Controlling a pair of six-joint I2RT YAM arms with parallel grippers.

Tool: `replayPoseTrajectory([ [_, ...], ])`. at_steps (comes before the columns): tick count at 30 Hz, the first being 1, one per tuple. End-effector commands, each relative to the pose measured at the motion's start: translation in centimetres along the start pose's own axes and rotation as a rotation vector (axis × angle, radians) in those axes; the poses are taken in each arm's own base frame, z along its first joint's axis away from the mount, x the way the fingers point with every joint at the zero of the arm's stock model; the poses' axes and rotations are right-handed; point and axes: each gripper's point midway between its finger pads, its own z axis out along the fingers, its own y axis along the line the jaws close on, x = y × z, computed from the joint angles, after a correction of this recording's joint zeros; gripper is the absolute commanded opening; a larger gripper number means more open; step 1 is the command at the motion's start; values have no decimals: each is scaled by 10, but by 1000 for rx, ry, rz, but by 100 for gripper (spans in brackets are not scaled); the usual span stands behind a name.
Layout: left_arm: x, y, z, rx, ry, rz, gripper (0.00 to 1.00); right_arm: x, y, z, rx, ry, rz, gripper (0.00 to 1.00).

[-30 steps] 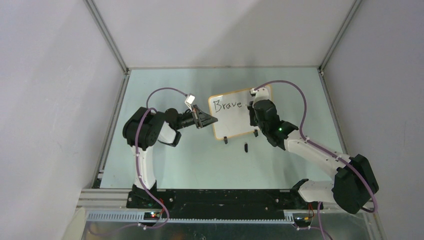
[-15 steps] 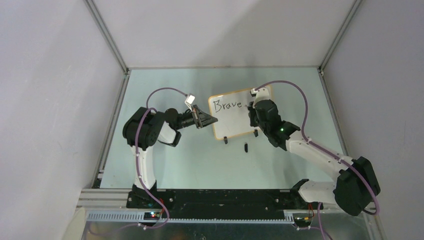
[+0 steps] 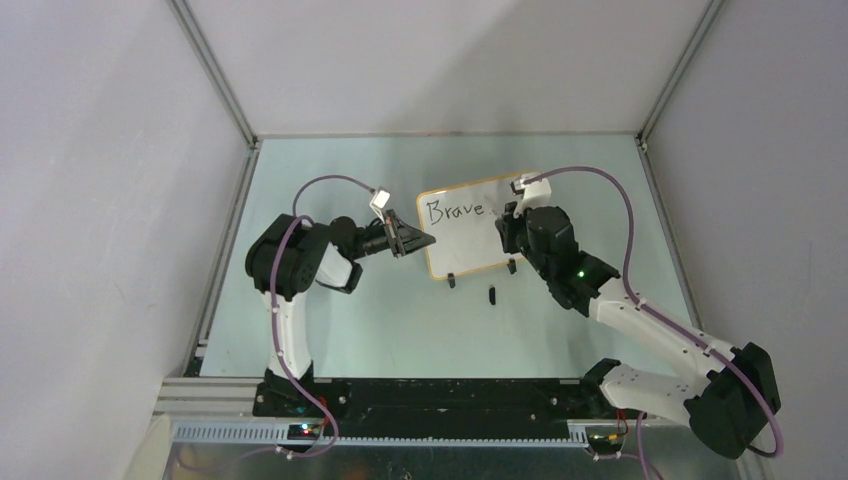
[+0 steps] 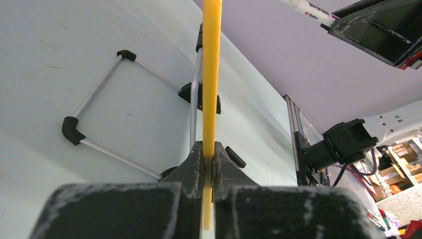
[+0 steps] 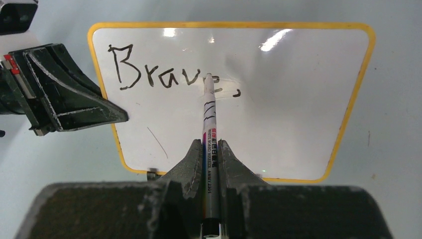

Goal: Write a sentence on the whiteboard

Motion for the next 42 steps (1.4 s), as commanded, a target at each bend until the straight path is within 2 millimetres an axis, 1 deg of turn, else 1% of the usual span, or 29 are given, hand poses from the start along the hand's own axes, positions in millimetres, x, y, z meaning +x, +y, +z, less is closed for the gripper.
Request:
replayPoseTrajectory([
  [1, -6, -17, -3, 51, 3, 79, 8, -8, 8, 2, -27, -41, 4, 0],
  [8, -5, -17, -4, 44, -2, 86, 26, -6, 9, 4, -27, -35, 2, 0],
  [16, -6, -17, -5, 40, -7, 92, 38, -5, 8, 5, -22, -32, -1, 0],
  [18, -7, -18, -6, 34, -14, 101, 43, -5, 9, 5, -23, -33, -1, 0],
  [20, -8, -18, -6, 28, -20, 105, 51, -5, 8, 5, -22, -33, -1, 0],
  [21, -8, -18, -6, 26, -23, 108, 56, -5, 8, 5, -22, -34, -1, 0],
  [22, -9, -18, -7, 24, -24, 109, 59, -5, 8, 5, -23, -34, 0, 0],
  [23, -10, -17, -7, 22, -28, 110, 63, -5, 9, 5, -24, -33, -1, 0],
  [28, -16, -14, -3, 45, -19, 84, 72, -5, 9, 5, -26, -34, -1, 0],
  [32, -25, -9, -8, 12, -53, 94, 73, -5, 9, 4, -25, -34, 2, 0],
  [35, -33, -13, -8, 17, -63, 106, 73, -6, 9, 4, -26, -35, 2, 0],
  [39, -45, -12, -9, 19, -82, 96, 71, -6, 9, 4, -29, -33, 3, 0],
  [42, -49, -10, -8, 25, -84, 88, 68, -5, 10, 4, -31, -32, 2, 0],
])
